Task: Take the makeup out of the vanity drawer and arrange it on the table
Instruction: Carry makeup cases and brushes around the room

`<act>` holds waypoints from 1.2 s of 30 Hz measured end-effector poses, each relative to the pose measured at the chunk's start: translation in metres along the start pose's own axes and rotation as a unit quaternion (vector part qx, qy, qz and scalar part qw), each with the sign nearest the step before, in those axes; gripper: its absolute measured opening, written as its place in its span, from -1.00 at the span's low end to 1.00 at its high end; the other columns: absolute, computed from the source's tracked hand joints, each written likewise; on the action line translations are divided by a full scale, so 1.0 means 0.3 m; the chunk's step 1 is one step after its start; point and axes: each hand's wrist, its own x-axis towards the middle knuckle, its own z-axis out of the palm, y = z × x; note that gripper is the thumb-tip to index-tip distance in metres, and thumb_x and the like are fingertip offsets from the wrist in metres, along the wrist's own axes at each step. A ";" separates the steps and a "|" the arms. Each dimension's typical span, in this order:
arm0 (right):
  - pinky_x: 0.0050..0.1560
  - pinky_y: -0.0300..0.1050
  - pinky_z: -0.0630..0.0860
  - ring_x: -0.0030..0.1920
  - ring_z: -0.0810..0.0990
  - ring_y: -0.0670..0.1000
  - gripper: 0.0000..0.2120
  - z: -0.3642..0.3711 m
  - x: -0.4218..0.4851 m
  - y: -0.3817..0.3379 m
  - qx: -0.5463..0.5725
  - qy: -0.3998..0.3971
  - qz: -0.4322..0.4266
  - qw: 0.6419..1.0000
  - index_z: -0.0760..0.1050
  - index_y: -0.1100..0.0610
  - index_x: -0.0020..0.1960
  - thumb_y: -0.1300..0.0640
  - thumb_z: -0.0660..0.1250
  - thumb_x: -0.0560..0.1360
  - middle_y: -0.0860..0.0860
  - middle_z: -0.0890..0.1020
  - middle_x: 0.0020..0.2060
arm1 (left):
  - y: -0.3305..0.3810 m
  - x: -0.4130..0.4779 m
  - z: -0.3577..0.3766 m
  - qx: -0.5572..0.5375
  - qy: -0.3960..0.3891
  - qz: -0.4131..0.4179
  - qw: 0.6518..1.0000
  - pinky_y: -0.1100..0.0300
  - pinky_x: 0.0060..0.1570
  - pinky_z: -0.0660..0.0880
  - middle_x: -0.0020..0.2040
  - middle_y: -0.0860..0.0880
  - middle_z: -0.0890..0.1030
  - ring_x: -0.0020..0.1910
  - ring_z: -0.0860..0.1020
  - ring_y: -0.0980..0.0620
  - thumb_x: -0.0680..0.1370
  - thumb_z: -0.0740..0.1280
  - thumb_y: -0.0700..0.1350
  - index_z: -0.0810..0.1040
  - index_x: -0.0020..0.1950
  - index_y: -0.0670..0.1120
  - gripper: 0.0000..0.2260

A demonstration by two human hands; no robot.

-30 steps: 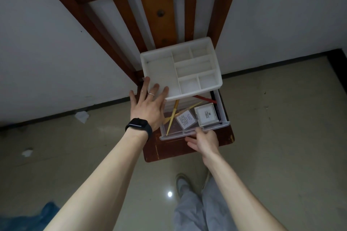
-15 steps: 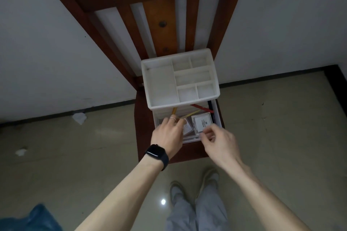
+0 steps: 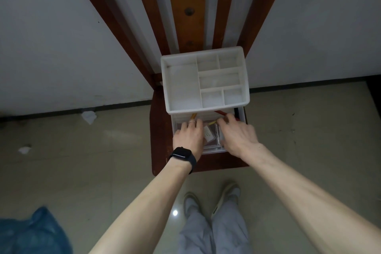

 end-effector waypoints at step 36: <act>-0.27 -0.37 0.54 -0.14 0.72 -0.11 -0.93 -0.473 -0.576 -0.048 0.733 0.132 0.115 0.657 0.66 0.14 -0.01 0.16 0.47 0.52 0.00 0.76 -0.13 | -0.102 -0.495 -0.576 -0.544 0.114 -0.171 0.813 0.21 0.00 0.56 -0.06 0.06 0.69 -0.05 0.66 0.10 0.52 0.45 -0.11 0.60 0.06 0.03 -0.85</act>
